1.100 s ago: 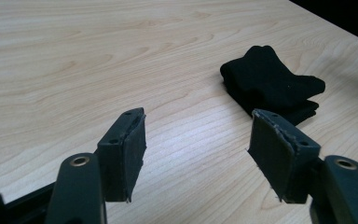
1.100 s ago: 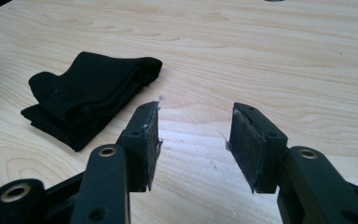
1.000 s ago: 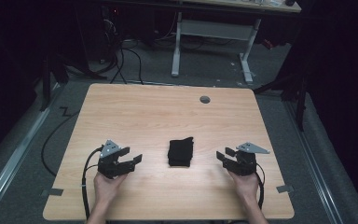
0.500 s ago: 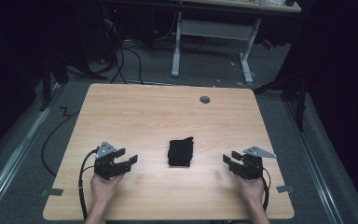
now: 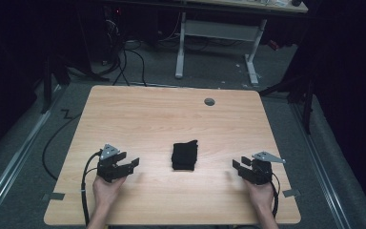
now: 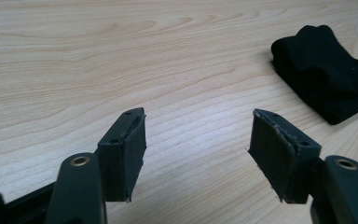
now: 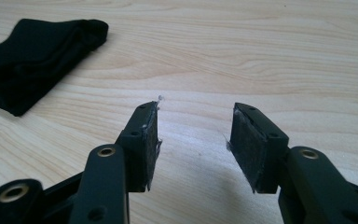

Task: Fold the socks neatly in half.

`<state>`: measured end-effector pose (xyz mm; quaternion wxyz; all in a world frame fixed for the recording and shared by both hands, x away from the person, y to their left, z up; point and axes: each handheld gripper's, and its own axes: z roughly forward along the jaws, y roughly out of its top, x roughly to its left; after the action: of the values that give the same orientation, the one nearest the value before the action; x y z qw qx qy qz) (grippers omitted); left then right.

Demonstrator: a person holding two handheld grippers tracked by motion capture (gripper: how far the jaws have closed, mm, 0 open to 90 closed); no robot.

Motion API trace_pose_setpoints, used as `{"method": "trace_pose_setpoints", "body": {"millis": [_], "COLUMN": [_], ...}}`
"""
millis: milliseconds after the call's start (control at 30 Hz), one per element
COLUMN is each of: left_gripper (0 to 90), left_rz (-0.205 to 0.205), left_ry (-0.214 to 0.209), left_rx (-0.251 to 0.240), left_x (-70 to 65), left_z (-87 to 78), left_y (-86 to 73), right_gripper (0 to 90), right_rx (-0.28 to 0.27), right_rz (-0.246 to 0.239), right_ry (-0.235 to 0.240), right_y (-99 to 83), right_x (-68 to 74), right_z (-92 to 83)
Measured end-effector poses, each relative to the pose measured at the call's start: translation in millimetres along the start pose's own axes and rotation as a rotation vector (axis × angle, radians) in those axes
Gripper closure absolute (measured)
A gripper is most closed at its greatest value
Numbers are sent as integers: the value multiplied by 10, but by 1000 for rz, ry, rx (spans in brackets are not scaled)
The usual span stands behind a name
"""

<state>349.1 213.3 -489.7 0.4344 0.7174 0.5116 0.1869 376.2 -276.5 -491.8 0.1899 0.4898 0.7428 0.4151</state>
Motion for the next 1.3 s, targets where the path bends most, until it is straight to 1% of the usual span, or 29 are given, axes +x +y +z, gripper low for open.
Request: {"method": "trace_pose_setpoints", "body": {"millis": [100,167,200,333,367,400,467,567,633,800,833,867,933,1033,1067,1133,1233,1300], "left_gripper": [363,363,362,362,362,362,362,362,362,359,359,356,355,351,347,333,320,318], "left_rz": [4,6,2,-5,-6,-8,-12,-9,-7,12,10,11,27,52,55,56,55,57], "left_ry": [16,23,37,53,61,70,82,100,114,147,150,155,173,195,201,223,229,234], "left_rx": [6,9,13,8,8,7,8,7,7,16,17,20,25,44,52,70,81,80], "left_x": [23,34,63,90,100,117,134,156,166,180,186,190,180,172,178,193,205,204], "left_z": [0,0,1,-1,-3,1,3,3,6,21,25,27,30,48,59,89,103,108], "left_y": [-6,-9,-14,-19,-22,-29,-36,-40,-40,-40,-41,-42,-42,-45,-49,-61,-67,-68], "right_gripper": [509,508,506,503,502,500,499,498,496,488,486,483,478,469,467,462,450,445], "right_rx": [5,7,8,14,14,14,17,15,24,34,38,40,42,49,49,56,59,61], "right_rz": [-7,2,-3,6,5,-8,2,-9,2,-13,-18,-13,-12,-12,-19,-13,-14,-12], "right_ry": [-6,-9,-17,-25,-28,-36,-38,-48,-54,-83,-90,-98,-112,-133,-135,-144,-143,-141], "right_y": [-15,-17,-16,-17,-19,-23,-25,-27,-30,-45,-50,-57,-72,-93,-98,-107,-108,-108], "right_x": [-29,-29,-44,-52,-57,-72,-78,-105,-104,-125,-133,-137,-153,-171,-180,-179,-192,-200], "right_z": [19,21,27,25,25,31,32,37,37,54,59,66,75,91,95,97,98,100]}}
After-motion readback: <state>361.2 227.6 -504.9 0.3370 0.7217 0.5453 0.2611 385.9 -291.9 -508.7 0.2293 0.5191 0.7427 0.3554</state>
